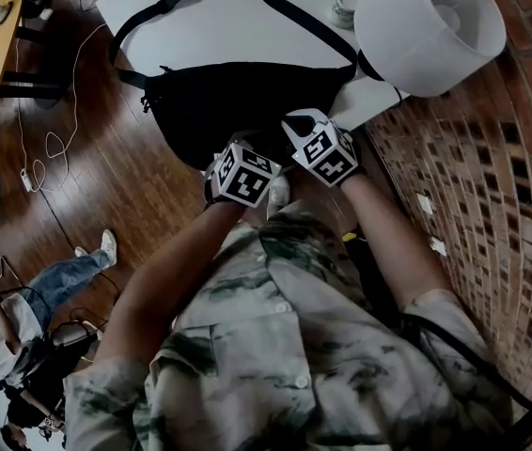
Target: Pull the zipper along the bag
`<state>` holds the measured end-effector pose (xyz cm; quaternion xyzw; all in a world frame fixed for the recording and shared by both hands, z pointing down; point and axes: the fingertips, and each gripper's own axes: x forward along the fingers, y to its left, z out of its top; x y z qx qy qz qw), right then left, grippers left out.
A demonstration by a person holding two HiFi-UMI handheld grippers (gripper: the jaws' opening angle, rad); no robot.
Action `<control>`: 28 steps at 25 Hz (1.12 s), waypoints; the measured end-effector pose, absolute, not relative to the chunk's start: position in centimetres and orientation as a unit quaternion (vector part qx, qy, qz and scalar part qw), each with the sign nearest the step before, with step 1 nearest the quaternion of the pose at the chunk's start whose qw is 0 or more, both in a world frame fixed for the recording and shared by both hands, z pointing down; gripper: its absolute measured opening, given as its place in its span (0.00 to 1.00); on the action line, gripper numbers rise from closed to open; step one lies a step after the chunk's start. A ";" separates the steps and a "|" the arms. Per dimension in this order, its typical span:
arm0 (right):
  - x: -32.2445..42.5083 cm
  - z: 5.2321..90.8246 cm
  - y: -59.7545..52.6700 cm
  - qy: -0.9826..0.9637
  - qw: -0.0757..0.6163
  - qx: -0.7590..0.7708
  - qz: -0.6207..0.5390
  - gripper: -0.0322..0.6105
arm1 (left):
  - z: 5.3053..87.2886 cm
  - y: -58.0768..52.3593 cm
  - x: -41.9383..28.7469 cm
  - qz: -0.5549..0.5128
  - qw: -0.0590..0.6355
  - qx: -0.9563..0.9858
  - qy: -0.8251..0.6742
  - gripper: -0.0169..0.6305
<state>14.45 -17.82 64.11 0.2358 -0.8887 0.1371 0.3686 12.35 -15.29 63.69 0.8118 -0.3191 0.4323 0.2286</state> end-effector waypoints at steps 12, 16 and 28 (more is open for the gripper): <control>14.7 64.3 -18.1 -0.874 0.382 0.261 0.149 0.05 | 60.7 -15.9 8.8 0.354 0.279 0.840 -0.301 0.08; 14.8 64.4 -18.0 -0.859 0.396 0.284 0.157 0.05 | 60.4 -16.5 7.7 0.336 0.293 0.851 -0.278 0.08; 15.2 64.8 -18.7 -0.817 0.433 0.336 0.182 0.05 | 59.9 -17.7 5.5 0.301 0.307 0.882 -0.194 0.07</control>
